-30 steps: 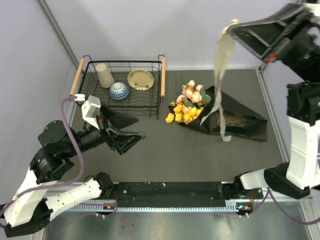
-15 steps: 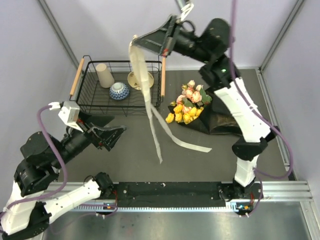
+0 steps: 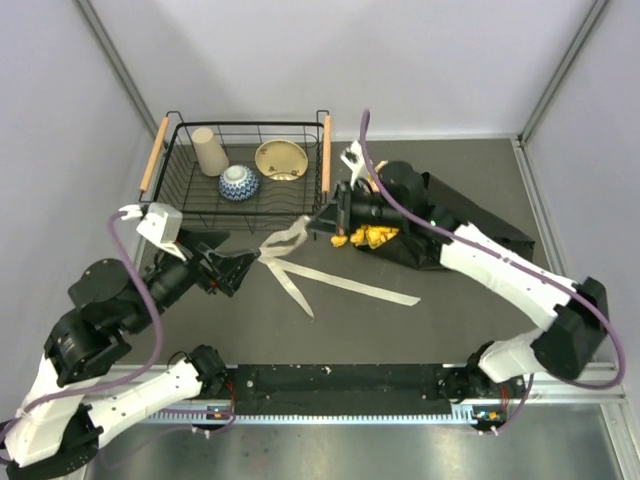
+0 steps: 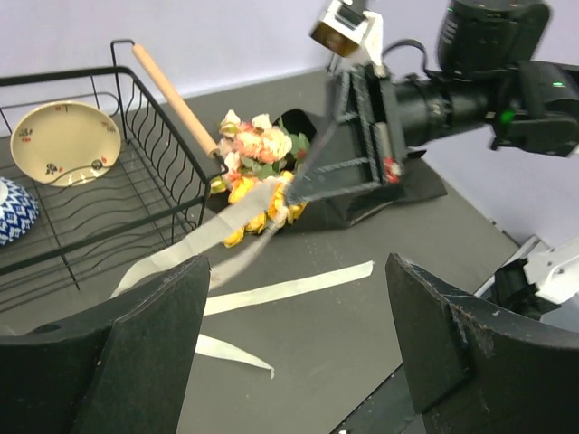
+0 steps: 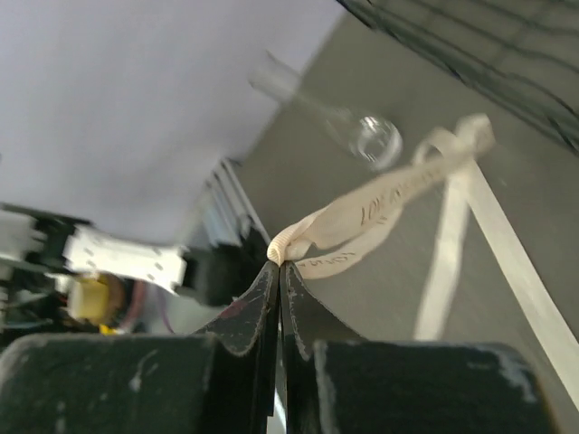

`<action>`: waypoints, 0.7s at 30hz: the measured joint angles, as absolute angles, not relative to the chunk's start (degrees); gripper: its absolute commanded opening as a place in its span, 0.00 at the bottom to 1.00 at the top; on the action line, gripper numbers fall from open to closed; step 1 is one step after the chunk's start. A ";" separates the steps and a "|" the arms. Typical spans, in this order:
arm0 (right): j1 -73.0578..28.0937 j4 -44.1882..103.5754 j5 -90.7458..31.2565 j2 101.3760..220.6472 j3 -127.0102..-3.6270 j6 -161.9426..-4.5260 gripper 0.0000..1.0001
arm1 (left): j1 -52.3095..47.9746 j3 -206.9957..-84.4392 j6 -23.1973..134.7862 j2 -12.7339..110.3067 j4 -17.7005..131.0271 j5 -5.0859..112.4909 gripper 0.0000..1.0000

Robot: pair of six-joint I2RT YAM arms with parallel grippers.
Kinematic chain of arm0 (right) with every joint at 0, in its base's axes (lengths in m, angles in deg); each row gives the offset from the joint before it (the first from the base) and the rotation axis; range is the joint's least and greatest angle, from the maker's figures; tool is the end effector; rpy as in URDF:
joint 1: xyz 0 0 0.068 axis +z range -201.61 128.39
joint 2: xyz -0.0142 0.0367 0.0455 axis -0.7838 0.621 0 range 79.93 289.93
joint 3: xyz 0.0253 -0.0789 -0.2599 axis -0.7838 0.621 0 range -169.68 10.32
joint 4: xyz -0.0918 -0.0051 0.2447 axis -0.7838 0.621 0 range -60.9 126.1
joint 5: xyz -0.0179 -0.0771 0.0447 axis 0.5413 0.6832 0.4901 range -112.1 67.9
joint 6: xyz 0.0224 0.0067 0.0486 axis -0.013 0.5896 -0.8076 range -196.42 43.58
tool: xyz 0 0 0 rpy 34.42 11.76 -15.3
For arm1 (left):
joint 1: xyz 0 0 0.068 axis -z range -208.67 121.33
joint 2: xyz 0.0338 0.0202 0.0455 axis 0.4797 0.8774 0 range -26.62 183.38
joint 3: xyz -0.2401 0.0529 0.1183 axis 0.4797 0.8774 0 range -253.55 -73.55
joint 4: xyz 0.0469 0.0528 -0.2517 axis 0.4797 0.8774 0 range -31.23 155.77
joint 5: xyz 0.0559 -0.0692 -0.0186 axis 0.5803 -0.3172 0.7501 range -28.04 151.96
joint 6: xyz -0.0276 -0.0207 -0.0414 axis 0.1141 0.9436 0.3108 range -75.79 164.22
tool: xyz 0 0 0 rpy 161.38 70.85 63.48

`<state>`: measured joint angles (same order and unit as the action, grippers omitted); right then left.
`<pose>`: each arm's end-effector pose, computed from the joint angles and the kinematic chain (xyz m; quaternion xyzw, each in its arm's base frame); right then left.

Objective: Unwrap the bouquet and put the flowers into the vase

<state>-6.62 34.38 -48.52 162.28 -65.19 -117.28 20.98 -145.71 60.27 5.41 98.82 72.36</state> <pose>0.2283 0.2507 0.3831 -0.1708 0.7516 0.5468 0.3270 0.0397 -0.0367 0.4574 0.1420 0.6923 -0.3285 0.6267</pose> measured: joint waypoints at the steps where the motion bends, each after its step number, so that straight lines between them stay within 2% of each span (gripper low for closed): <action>1: -6.62 35.60 -47.75 159.87 -61.76 -115.53 0.00 | 20.98 -145.21 60.09 5.98 98.62 72.33 0.85; 5: -6.59 41.33 -44.78 152.59 -55.11 -108.82 0.00 | 20.98 -143.65 59.61 8.10 97.88 72.05 0.85; 12: -0.15 45.90 -42.33 152.94 -58.39 -102.96 0.00 | 20.98 -142.78 59.50 6.20 97.33 71.64 0.88; 16: 5.23 39.86 -42.29 158.01 -61.19 -106.33 0.00 | 20.98 -142.85 59.48 1.91 96.94 71.64 0.88; 21: 6.10 30.79 -38.29 161.05 -53.45 -113.48 0.00 | 20.98 -142.89 59.79 0.60 96.98 70.02 0.89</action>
<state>6.10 30.79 -38.29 161.05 -53.45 -113.48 20.98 -142.89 59.79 0.60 96.98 70.02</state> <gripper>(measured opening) 0.004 0.882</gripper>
